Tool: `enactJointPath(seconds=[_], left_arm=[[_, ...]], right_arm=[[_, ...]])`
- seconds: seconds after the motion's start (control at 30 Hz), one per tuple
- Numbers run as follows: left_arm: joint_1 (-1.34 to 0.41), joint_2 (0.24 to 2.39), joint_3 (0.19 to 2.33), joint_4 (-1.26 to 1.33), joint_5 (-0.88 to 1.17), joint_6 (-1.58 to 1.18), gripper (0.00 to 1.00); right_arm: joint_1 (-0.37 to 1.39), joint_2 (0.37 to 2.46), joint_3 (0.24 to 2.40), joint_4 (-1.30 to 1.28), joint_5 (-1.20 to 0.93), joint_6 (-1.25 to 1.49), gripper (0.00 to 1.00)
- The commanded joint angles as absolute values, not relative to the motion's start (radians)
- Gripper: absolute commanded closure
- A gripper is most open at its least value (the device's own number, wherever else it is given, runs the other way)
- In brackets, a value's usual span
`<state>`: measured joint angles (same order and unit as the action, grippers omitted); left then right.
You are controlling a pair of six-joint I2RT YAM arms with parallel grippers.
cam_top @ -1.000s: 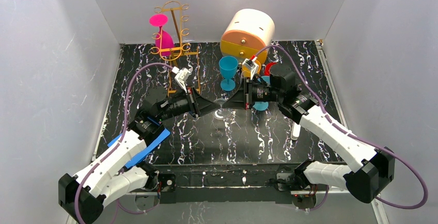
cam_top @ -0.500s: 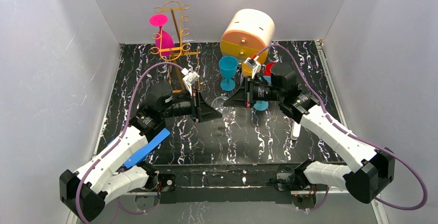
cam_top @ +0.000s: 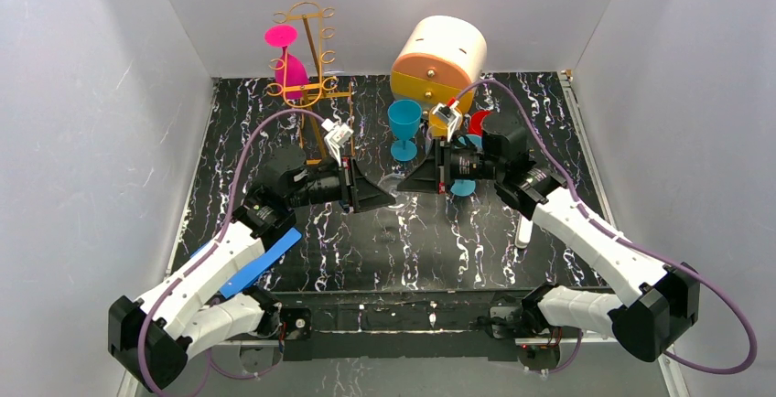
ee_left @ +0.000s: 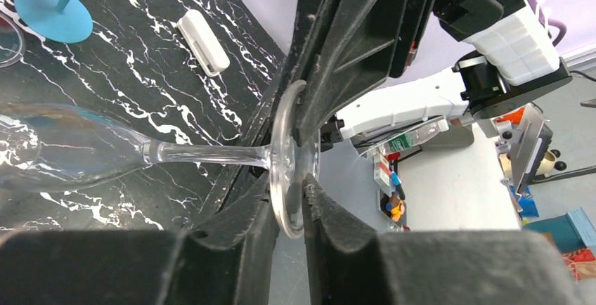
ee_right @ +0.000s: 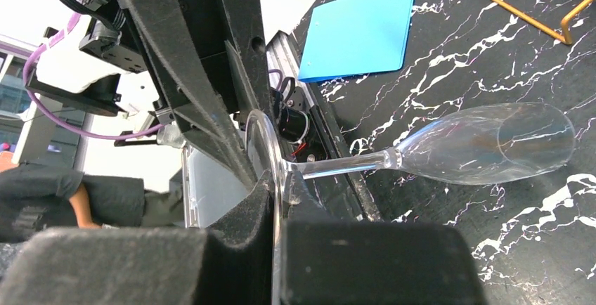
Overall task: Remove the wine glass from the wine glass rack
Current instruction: Place the wine glass at the center of the board.
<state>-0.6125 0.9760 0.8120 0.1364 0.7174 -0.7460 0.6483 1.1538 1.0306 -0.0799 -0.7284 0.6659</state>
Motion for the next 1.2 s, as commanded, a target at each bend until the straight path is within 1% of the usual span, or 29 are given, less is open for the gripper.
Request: enactJointPath(seconds=[0.0,0.1,0.13,0.27,0.37,0.5,0.6,0.63,0.73,0.8,0.97,1.17], left_arm=[[-0.618,0.977,0.797,0.215,0.732,-0.765,0.87],[-0.618,0.984,0.795,0.214,0.757,-0.763,0.99],[-0.618,0.987,0.792,0.214,0.767,-0.760,1.00],[-0.618,0.988,0.794,0.192,0.784,-0.731,1.00],[-0.617,0.984,0.804,0.166,0.792,-0.698,1.00],[-0.618,0.974,0.820,0.108,0.833,-0.633,1.00],[-0.618,0.970,0.838,0.017,0.836,-0.542,1.00],[-0.618,0.965,0.842,-0.006,0.839,-0.510,1.00],[-0.618,0.931,0.841,-0.050,0.829,-0.427,1.00],[-0.618,0.904,0.838,-0.067,0.810,-0.367,1.00],[-0.618,0.876,0.844,-0.102,0.873,-0.253,1.00],[-0.618,0.813,0.858,-0.187,0.929,-0.009,1.00]], right_arm=[[0.653,1.130,1.024,-0.008,-0.773,0.650,0.99],[0.654,1.125,1.015,-0.008,-0.759,0.657,0.99],[0.653,1.122,1.012,-0.008,-0.757,0.658,0.99],[0.652,1.117,1.010,0.016,-0.749,0.667,0.99],[0.652,1.112,1.022,0.002,-0.728,0.667,0.85],[0.652,1.098,1.049,-0.073,-0.649,0.651,0.52],[0.652,1.083,1.079,-0.132,-0.549,0.622,0.33],[0.652,1.079,1.092,-0.155,-0.516,0.613,0.29],[0.645,1.078,1.145,-0.234,-0.404,0.591,0.23],[0.629,1.096,1.182,-0.286,-0.376,0.582,0.22],[0.555,1.161,1.219,-0.327,-0.502,0.608,0.20],[0.484,1.224,1.212,-0.316,-0.653,0.640,0.18]])
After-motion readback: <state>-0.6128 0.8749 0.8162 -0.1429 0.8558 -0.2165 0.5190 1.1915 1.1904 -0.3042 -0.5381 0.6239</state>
